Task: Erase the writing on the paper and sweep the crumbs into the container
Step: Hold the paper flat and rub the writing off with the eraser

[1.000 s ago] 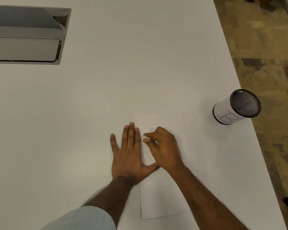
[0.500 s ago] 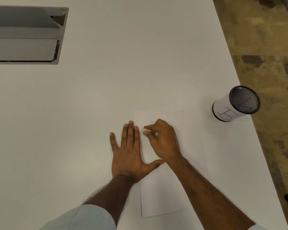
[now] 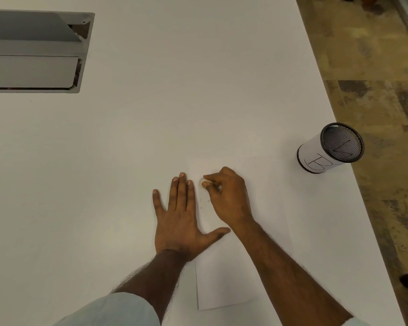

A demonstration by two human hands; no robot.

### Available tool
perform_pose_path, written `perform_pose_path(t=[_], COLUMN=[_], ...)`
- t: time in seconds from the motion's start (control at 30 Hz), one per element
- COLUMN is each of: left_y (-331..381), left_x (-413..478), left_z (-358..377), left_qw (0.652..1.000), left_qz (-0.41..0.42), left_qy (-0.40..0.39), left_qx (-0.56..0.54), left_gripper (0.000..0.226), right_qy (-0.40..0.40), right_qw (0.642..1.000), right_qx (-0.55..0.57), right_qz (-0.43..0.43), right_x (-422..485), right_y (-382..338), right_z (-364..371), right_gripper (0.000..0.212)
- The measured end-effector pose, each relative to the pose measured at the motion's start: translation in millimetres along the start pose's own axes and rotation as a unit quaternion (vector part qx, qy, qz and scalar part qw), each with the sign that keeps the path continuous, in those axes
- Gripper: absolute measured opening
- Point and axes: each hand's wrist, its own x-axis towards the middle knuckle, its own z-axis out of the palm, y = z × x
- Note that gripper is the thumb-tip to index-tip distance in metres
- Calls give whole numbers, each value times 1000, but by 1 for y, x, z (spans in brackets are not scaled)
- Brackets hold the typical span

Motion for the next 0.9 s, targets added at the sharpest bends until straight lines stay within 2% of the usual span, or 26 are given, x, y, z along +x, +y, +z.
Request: perform_pose_path(t=[0.13,0.3,0.47,0.67,0.8,0.9], left_y=[0,1,0,1,1,1], left_x=[0,0,0,0,-1,-1], left_z=[-1,-1,-2,-3,-4,-6], left_qw=[1000,1000,1000,1000,1000,1000], left_qz=[0,-5,-3,-4,-5,-9], left_qy=[-6,-4,-8,-8,-22,-25], left_qx=[5,2,-3,3,4,12], left_gripper=[127,128,127,128,128,129], right_qy=[-57,8,-46,38,-55,-25], right_qw=[998,1000,999,999,998,999], right_qx=[-14,-1,6,10,-10,-6], right_qz=[5,8,12,19,-16,-21], right_x=[-18,0,-18,3,-16,-10], right_y=[1,0,2,4,2,7], right_z=[1,0,3,-2,1,-6], right_gripper=[20,19,18,19,19,17])
